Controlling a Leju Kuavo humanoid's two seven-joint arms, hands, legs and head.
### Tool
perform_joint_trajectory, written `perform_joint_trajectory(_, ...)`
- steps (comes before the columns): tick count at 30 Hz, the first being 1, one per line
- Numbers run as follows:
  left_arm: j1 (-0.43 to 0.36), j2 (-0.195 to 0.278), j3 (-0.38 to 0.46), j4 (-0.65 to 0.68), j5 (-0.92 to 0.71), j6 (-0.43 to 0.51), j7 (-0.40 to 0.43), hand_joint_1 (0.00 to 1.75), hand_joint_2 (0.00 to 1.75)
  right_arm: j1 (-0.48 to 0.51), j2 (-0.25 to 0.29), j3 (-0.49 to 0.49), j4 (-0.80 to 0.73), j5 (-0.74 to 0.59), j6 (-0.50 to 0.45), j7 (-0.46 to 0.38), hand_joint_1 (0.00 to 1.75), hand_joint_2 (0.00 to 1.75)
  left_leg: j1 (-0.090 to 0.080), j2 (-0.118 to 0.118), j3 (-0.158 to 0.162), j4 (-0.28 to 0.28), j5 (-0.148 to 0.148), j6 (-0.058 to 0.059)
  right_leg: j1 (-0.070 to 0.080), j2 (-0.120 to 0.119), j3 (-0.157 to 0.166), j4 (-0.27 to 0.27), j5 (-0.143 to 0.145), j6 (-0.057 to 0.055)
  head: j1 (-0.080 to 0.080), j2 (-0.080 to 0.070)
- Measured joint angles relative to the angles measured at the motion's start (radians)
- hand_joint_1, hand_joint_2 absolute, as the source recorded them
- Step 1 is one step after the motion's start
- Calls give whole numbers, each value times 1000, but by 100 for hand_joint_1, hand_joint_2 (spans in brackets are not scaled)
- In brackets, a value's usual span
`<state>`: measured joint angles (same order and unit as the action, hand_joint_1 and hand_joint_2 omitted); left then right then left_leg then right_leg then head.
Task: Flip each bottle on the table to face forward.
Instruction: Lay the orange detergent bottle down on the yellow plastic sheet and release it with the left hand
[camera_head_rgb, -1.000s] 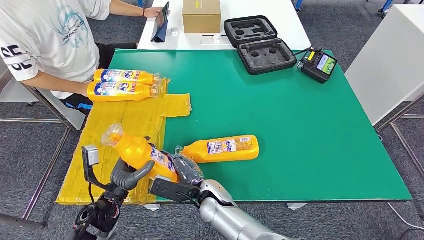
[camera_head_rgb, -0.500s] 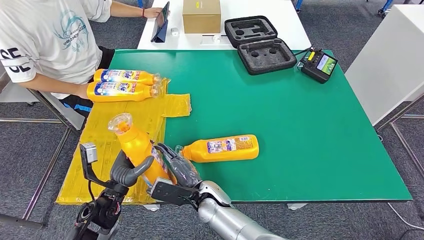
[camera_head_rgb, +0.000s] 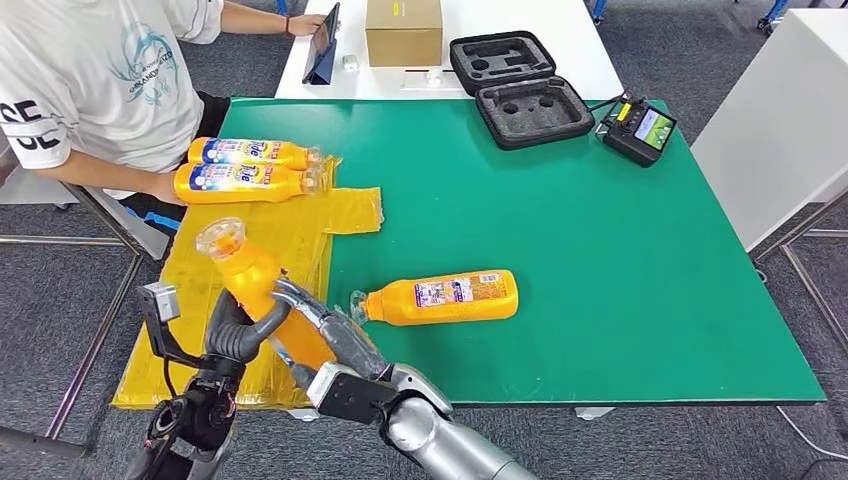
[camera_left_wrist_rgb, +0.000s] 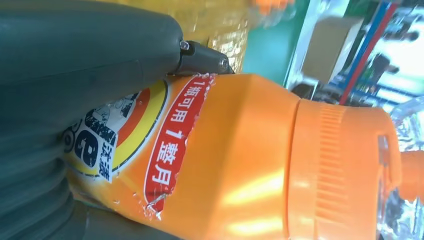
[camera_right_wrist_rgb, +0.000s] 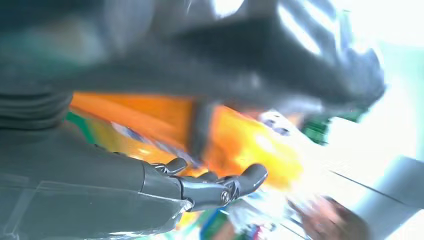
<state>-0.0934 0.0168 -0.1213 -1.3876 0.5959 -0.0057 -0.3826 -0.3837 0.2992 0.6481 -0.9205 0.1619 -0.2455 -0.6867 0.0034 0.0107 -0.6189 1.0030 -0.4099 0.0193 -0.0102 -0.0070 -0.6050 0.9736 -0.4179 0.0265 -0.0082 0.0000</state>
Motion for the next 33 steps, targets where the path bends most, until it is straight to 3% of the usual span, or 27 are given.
perform_joint_trajectory(4, 7, 7, 39, -12, -48, 65, -60, 175, 175, 70, -21, -40, -199, -30, -13, -6, 0, 0, 0, 0, 0, 0, 0, 0, 0, 0, 0, 0, 0, 0, 0, 0)
perform_joint_trajectory(7, 4, 12, 68, -27, -158, 160, -128, 175, 175, 116, -32, -59, -341, -41, -90, -11, 0, 0, 0, 0, 0, 0, 0, 0, 0, 0, 0, 0, 0, 0, 0, 0)
perform_joint_trajectory(11, -29, 28, 87, -40, -417, 345, -213, 175, 175, 144, -51, -61, -486, -38, -240, -13, 0, 175, 0, -1, 0, 0, 0, 0, 0, 0, 0, 0, 0, 0, 0, 0)
perform_joint_trajectory(18, -165, 73, 85, -32, -856, 533, -172, 175, 175, 146, -71, -63, -577, -87, -323, -13, 0, 175, 0, -1, 0, 0, 1, 0, 0, 0, 0, 0, 2, -1, 0, 0)
perform_joint_trajectory(23, -217, 97, 77, -13, -974, 561, -135, 175, 175, 146, -78, -67, -596, -94, -329, -13, 0, 175, 0, -1, 0, 0, 1, 0, 0, 0, 0, 0, 2, -2, 0, 0)
perform_joint_trajectory(26, -246, 114, 56, 17, -1158, 544, -48, 175, 175, 153, -83, -68, -603, -93, -326, -13, 0, 175, 0, -1, 0, 0, 1, 0, 0, 0, -1, 0, 2, -2, 0, 0)
perform_joint_trajectory(30, -310, 134, -3, 126, -1482, 439, 101, 175, 175, 165, -90, -71, -605, -90, -292, -13, 0, 175, 0, -1, 0, 0, 1, 0, 0, 0, -1, 0, 2, -2, 0, 0)
perform_joint_trajectory(33, -359, 137, -45, 234, -1581, 361, 135, 175, 175, 171, -92, -71, -605, -88, -266, -13, 0, 175, 0, 0, 0, 0, 2, 0, 0, 0, -1, 0, 3, -2, 0, 0)
